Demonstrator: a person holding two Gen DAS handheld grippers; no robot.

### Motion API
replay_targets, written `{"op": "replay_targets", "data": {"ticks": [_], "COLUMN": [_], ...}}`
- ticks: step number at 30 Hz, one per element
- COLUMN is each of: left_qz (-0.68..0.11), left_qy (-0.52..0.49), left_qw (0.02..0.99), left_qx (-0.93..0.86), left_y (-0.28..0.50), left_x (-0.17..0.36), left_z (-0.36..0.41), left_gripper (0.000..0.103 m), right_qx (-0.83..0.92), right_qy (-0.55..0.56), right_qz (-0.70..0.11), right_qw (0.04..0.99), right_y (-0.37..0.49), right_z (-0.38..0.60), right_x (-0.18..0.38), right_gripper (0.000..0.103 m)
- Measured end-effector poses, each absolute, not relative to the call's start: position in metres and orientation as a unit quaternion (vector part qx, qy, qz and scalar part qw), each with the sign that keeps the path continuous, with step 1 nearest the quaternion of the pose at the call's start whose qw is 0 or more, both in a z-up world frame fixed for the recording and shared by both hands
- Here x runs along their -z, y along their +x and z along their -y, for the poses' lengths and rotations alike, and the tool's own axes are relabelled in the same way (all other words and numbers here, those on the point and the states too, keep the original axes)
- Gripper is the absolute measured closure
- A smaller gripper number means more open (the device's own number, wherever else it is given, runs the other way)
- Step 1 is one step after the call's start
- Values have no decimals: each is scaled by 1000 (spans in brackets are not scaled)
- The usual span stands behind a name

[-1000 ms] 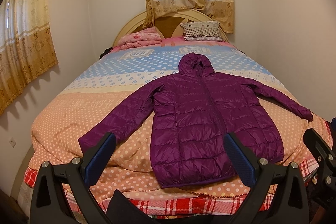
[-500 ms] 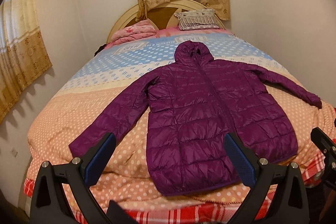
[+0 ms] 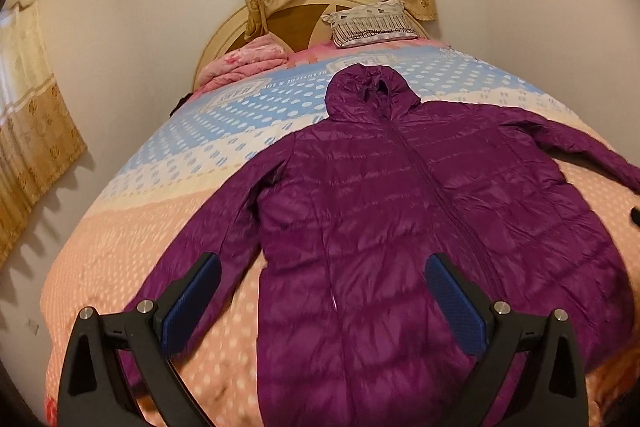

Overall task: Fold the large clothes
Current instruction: 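Grasp the jacket sleeve cuff with the right gripper and lift it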

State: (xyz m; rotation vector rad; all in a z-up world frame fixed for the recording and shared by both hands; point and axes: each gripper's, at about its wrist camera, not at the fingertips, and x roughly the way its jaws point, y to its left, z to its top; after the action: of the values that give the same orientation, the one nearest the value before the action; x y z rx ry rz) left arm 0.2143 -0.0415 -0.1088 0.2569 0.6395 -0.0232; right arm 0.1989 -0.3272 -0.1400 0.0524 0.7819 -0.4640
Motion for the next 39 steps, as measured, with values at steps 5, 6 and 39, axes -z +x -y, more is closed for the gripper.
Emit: {"op": "replay_targets", "data": {"ticks": [5, 6, 39], "left_qz": [-318, -321, -373], "left_qy": [137, 140, 125], "left_qw": [938, 937, 917], "left_qx": [6, 4, -64], "left_y": [259, 270, 388], "left_x": [121, 125, 181], "left_z": [45, 47, 12], "left_gripper": [1, 1, 1], "right_qx": [257, 261, 291], "right_qy": [2, 0, 89], "right_qz": [-372, -370, -397], "right_qw": [892, 891, 866], "right_y": [221, 224, 247], "right_z": [366, 372, 490], "right_x": [140, 141, 168], "right_gripper": [0, 0, 84]}}
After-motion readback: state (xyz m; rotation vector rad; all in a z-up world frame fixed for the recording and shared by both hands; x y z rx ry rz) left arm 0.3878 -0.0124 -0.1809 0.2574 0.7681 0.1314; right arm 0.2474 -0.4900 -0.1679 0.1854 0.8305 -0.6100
